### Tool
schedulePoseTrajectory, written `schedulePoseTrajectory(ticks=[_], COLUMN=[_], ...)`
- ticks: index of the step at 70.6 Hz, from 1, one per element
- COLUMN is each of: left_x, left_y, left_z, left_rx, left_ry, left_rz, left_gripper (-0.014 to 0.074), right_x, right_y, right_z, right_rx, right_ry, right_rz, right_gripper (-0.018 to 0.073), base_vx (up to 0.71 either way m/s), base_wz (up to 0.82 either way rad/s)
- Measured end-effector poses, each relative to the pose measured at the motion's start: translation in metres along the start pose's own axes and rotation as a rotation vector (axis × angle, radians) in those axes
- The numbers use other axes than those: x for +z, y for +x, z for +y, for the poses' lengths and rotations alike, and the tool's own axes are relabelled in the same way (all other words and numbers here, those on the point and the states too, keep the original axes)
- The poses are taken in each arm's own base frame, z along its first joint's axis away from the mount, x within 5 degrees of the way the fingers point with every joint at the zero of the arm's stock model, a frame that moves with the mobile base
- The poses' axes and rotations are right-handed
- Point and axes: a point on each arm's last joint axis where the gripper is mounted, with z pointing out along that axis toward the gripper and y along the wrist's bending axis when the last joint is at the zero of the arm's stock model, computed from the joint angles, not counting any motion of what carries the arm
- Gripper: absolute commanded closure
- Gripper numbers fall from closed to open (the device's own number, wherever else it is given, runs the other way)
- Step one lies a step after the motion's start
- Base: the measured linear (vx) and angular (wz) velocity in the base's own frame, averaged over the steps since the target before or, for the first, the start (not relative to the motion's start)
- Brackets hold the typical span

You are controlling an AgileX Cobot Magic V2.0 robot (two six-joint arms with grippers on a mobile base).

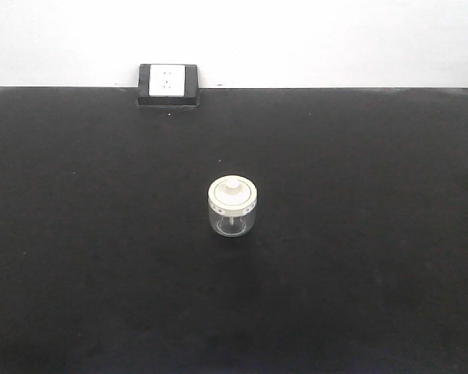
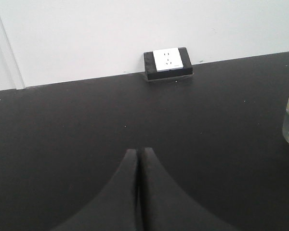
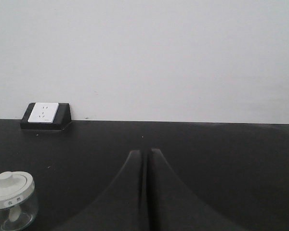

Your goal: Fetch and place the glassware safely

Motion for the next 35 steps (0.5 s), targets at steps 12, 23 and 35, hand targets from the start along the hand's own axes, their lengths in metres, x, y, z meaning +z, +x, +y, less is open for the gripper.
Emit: schedulePoseTrajectory(ticks=[12,23,35], left_x=[0.000,0.000,0.000], left_y=[0.000,0.000,0.000], left_z=[0.000,0.000,0.000], left_rx=[0.000,0.000,0.000], left_ry=[0.000,0.000,0.000], left_rz=[0.000,0.000,0.000], left_gripper=[0.0603,0.0603,0.0603], right_x=[-0.011,-0.014,-0.014], right_y=[0.014,0.021,0.021], right_z=[0.002,0.002,0.002], right_rx=[-0.002,-0.002,-0.001], right_ry=[0.001,0.003,0.003], right_rz=[-0.017,-0.013,-0.012], right_gripper=[0.0563,0.0563,0.0563], base_vx=[0.00,0.00,0.00], base_wz=[0.00,0.00,0.00])
